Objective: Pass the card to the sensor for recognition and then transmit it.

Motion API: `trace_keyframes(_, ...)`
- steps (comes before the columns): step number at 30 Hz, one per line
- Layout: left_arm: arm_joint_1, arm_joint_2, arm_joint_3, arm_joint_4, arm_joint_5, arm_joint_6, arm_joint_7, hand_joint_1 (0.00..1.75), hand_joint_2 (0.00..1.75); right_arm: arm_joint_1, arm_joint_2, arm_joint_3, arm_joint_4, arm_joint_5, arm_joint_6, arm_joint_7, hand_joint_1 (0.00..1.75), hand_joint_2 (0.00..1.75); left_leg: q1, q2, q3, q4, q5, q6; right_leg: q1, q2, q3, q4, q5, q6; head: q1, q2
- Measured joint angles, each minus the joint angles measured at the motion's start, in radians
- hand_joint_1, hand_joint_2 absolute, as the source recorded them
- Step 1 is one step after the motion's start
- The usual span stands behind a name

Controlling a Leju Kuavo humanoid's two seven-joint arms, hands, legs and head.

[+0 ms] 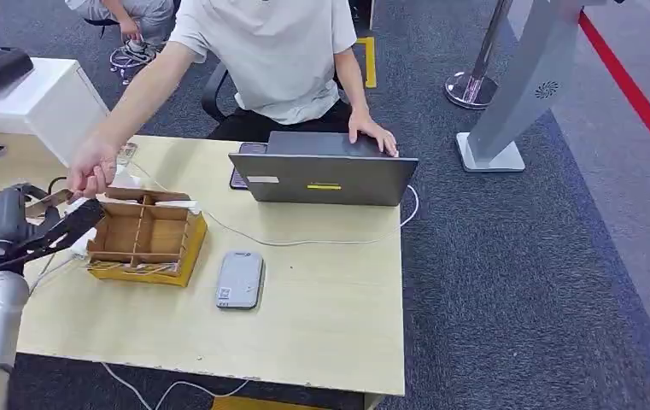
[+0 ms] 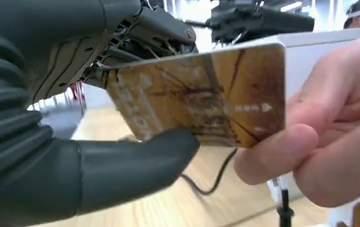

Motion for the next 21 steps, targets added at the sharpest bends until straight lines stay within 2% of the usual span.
trace_keyframes(9,-0.03,0.057,-0.133,-0.011,-0.238,0.077,0.109,1.75,1.75,-0.002,0.0,0.006,0.004,0.037,-0.006,0.008,0.0,1.75,0.0,0.0,0.0,0.0,0.0,0.0,0.0,0.0,0.0,0.0,0.0,0.0,0.0,0.0)
trace_keyframes(21,-0.035,0.07,-0.168,-0.018,-0.25,0.078,0.114,1.75,1.75,-0.004,-0.002,0.018,0.008,0.048,-0.005,0.011,0.0,1.75,0.0,0.0,0.0,0.0,0.0,0.0,0.0,0.001,0.0,0.0,0.0,0.0,0.0,0.0)
